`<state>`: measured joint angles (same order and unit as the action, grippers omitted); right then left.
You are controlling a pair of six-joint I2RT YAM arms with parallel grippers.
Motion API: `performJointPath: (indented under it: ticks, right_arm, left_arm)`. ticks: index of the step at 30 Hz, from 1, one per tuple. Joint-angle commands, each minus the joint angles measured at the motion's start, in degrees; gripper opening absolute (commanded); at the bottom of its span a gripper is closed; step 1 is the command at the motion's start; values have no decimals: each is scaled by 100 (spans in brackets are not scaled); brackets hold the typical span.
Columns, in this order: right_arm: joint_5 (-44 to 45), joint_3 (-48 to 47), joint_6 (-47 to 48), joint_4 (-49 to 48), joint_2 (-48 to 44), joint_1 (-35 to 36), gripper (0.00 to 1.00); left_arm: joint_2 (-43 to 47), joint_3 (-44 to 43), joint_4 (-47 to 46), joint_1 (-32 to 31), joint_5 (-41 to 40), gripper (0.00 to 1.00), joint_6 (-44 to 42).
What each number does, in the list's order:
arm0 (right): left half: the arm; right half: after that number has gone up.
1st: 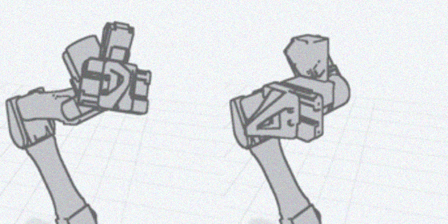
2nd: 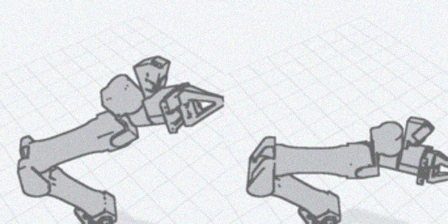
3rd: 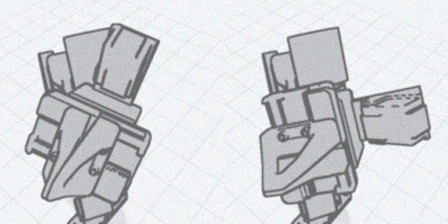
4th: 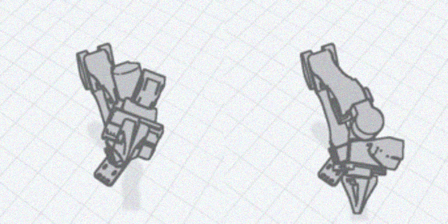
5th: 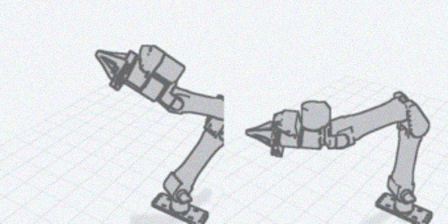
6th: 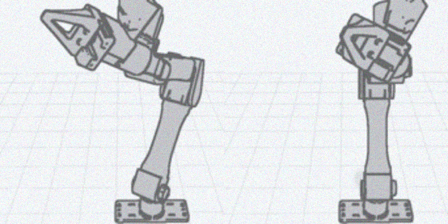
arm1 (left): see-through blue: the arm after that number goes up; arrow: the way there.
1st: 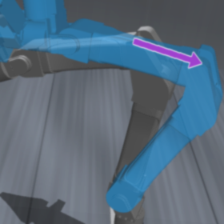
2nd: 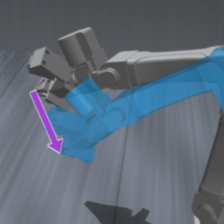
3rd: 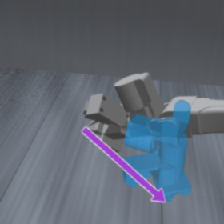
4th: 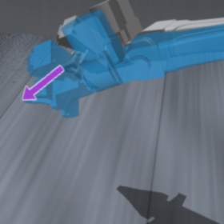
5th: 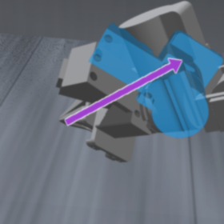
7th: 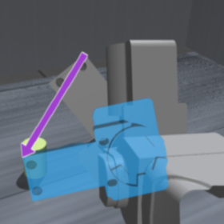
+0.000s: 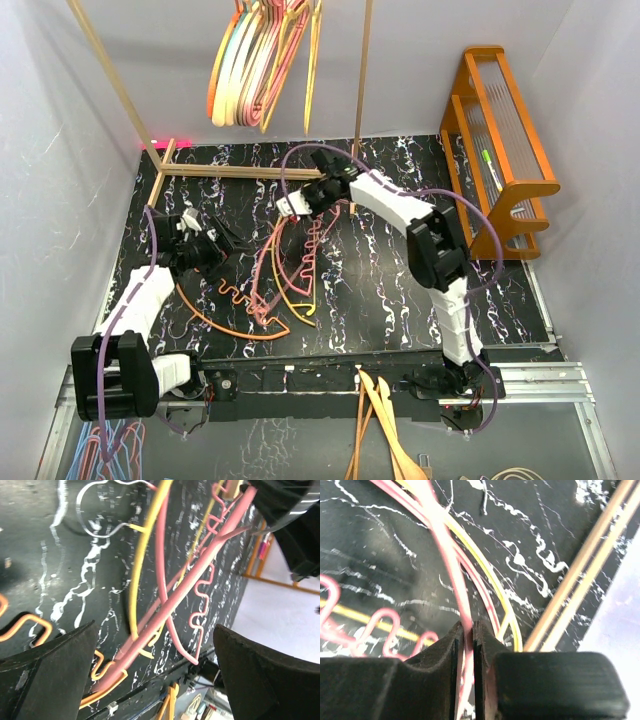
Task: Organize the hangers
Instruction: Pick up the hanger at the center of the board.
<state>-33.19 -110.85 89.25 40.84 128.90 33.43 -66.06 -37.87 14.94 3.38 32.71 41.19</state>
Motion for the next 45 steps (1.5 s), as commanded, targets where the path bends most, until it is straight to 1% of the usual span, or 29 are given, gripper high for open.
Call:
performJointPath:
  ticks: [1, 4, 7, 8, 11, 13, 15, 17, 19, 22, 27, 31, 35, 37, 39, 41, 42, 45]
  right_arm:
    - [-432, 195, -216, 129, -1215, -255, 8]
    - [-534, 333, -295, 356, -1570, -360, 8]
    - [-487, 680, -334, 381, -1895, -402, 8]
    - [-482, 773, -334, 381, -1968, -420, 8]
    - [-527, 991, -388, 381, -2118, -481, 8]
    - [-581, 1044, -486, 381, -2164, -507, 8]
    - [-623, 1056, -628, 362, -2176, -521, 8]
    - [-644, 1044, -808, 325, -2172, -530, 8]
    - [-635, 1047, -927, 284, -2168, -545, 8]
    - [-723, 1063, -1056, 258, -2166, -642, 8]
    - [-902, 1158, -1055, 229, -2227, -844, 8]
    - [-1092, 1246, -1041, 191, -2238, -1023, 8]
    - [-1205, 1368, -1048, 144, -2265, -1198, 8]
    - [-1216, 1485, -1042, 55, -2301, -1251, 8]
    - [-1229, 1573, -1056, -30, -2327, -1316, 8]
    - [-1290, 1588, -1095, -49, -2322, -1382, 8]
    - [-1332, 1584, -1121, -50, -2309, -1409, 8]
    - [-1469, 1624, -1153, -48, -2315, -1474, 8]
  left_arm:
    - [-143, -98, -552, 22, 1190, 97, -386]
    - [-205, 30, -1028, -56, 1442, 97, -185]
    - [-169, 121, -1639, -286, 1621, 97, 96]
    - [-151, 94, -1692, -373, 1624, 97, 84]
    - [-56, 16, -1871, -673, 1637, 97, -188]
    - [-83, -35, -1776, -900, 1479, 97, -472]
    - [-199, -57, -1814, -1163, 1363, 97, -566]
    - [-356, -116, -1765, -1543, 1046, 97, -674]
    - [-517, -311, -1311, -2062, 372, 97, -995]
    - [-642, -447, -747, -2486, -474, 97, -1279]
    - [-485, -249, -664, -2677, -1214, 97, -1450]
    - [-245, 116, -1093, -2796, -1735, 97, -1293]
    - [-128, 426, -1592, -2846, -1694, 97, -1032]
    - [-170, 475, -1692, -2866, -1592, 91, -927]
    - [-208, 507, -1729, -2890, -1503, 79, -830]
    - [-233, 557, -1762, -2927, -1473, 55, -679]
    - [-246, 595, -1808, -2941, -1417, 49, -614]
    - [-218, 751, -2006, -3053, -1349, 47, -432]
